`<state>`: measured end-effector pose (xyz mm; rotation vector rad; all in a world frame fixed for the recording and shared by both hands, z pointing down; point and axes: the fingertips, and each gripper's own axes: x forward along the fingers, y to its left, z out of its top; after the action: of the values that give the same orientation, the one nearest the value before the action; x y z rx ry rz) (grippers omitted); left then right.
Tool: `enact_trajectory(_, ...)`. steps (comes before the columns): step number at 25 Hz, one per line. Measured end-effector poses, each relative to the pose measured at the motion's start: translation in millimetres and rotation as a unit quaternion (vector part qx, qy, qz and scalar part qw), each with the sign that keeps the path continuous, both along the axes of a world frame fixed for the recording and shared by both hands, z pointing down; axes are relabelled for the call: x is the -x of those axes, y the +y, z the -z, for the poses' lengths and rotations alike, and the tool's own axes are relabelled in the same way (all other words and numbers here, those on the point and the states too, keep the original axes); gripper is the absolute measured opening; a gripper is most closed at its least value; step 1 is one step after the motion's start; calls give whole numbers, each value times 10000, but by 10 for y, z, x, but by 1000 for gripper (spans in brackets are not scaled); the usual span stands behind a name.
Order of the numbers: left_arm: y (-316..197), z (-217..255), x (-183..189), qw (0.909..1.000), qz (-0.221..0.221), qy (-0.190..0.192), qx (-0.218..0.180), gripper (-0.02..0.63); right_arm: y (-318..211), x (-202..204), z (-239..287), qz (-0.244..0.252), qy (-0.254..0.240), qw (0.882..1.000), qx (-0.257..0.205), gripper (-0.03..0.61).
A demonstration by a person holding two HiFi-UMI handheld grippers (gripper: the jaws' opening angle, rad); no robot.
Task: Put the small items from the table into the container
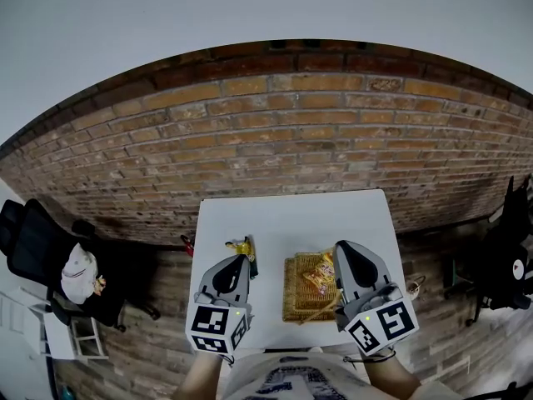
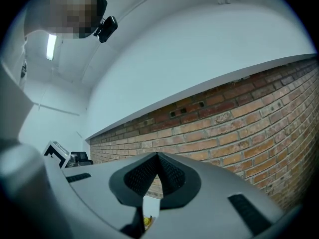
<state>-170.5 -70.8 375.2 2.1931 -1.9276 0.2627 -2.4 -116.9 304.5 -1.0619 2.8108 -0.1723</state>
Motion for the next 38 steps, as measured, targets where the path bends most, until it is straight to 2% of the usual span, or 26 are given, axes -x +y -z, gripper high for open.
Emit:
enact_trajectory(6,-93,-110,326,9999,-82,103,47,48,-21,362,-31,-66,87,9999,13,18)
enact_trajectory(18,-254,-644,770,9979,-224,152,592,52,-84,854,-216,-171,217,9994,198,18)
enact_trajectory(27,-398,-1136,961,9926,-194,382,1138,152,-243,1103,-335,-126,379,9987,323,18)
enact_trajectory(38,-537,-1565,1111,9855,-95,652,1562,273,-453,1430,-573,40,560,9971,520,18)
